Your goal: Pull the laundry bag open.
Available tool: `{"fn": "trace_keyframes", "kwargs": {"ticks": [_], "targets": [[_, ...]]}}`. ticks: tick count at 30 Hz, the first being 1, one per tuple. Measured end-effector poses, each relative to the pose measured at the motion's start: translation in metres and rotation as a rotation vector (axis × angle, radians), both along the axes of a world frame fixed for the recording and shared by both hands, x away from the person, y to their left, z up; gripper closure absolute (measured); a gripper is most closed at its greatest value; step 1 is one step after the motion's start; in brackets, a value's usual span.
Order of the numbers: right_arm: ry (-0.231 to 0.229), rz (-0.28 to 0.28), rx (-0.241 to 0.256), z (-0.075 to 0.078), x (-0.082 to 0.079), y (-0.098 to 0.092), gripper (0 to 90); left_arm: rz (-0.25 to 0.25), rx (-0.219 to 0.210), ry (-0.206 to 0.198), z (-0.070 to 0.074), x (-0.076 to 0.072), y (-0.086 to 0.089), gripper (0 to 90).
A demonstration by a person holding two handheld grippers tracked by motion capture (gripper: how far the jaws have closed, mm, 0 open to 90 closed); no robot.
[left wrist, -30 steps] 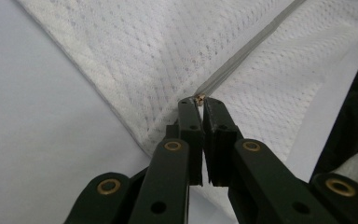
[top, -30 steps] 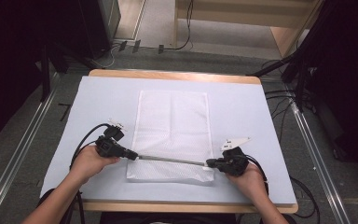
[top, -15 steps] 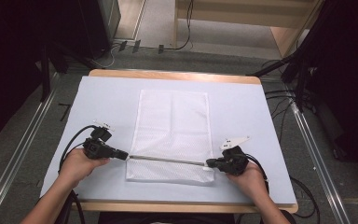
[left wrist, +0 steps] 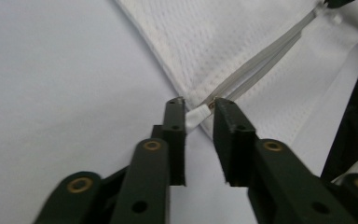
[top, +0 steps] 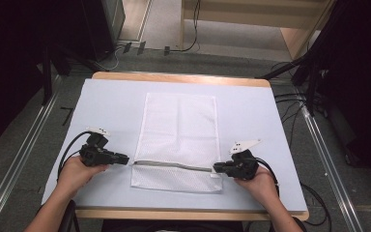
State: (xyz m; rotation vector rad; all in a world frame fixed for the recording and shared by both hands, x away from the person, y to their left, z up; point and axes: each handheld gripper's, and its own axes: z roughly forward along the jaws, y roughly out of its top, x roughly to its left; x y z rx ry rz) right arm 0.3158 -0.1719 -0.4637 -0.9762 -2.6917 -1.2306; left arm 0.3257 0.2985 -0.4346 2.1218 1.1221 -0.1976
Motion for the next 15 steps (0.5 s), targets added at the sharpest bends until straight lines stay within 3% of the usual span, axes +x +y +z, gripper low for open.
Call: {"fn": "trace_keyframes", "kwargs": {"ticks": [3, 7, 12, 15], "targets": [[-0.031, -0.017, 0.023, 0.004, 0.001, -0.003, 79.5, -0.010, -0.025, -0.038, 0.003, -0.001, 0.000, 67.9], [-0.041, -0.045, 0.039, 0.006, 0.003, -0.008, 70.4, 0.000, -0.006, -0.099, 0.006, -0.002, -0.002, 57.2], [-0.105, -0.088, 0.036, 0.007, 0.007, -0.017, 54.4, 0.044, 0.007, -0.149, 0.007, 0.001, -0.001, 43.5], [-0.136, -0.126, 0.042, 0.008, 0.010, -0.023, 46.4, 0.052, 0.042, -0.183, 0.006, 0.003, 0.000, 38.4]]}}
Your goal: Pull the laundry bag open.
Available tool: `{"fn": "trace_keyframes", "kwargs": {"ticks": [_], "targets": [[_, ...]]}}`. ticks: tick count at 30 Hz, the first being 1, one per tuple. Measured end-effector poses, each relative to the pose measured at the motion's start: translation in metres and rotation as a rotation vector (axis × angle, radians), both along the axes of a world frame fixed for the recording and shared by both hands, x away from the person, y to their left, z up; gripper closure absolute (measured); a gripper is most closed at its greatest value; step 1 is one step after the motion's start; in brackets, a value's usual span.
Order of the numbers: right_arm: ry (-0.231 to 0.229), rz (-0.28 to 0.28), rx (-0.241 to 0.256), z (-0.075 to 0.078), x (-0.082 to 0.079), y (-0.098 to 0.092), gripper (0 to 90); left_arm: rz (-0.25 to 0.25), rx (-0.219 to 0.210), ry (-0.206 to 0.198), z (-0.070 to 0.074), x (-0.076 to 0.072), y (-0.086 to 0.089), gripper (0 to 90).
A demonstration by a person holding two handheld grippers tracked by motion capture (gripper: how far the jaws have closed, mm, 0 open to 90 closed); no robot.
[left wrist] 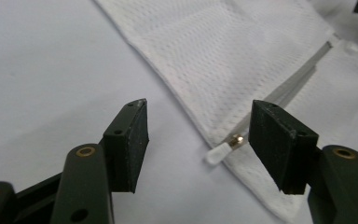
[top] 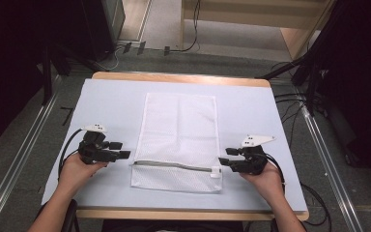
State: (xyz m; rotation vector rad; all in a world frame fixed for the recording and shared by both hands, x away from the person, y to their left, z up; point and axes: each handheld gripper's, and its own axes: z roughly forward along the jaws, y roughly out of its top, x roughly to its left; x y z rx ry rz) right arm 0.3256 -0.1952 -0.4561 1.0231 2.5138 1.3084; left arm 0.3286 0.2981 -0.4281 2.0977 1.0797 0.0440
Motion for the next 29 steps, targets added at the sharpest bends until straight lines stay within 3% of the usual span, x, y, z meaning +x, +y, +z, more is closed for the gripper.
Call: {"fn": "trace_keyframes", "kwargs": {"ticks": [4, 7, 11, 19, 23, 29], "targets": [[0.007, -0.067, 0.013, -0.001, 0.003, -0.009, 39.2, 0.019, 0.005, -0.017, 0.000, 0.002, 0.003, 36.3], [0.013, -0.107, 0.015, -0.004, 0.005, -0.017, 37.1, 0.035, 0.032, -0.051, 0.001, 0.003, 0.006, 35.9], [0.016, -0.145, 0.019, -0.005, 0.007, -0.024, 36.4, 0.065, 0.049, -0.067, 0.000, 0.005, 0.012, 35.2], [0.009, -0.179, 0.013, -0.007, 0.008, -0.028, 34.3, 0.113, 0.086, -0.071, -0.002, 0.009, 0.022, 31.9], [0.006, -0.181, 0.011, -0.008, 0.009, -0.028, 34.0, 0.120, 0.071, -0.069, -0.002, 0.009, 0.024, 31.8], [0.010, -0.183, 0.006, -0.010, 0.010, -0.027, 32.7, 0.119, 0.082, -0.067, -0.003, 0.010, 0.024, 30.9]]}}
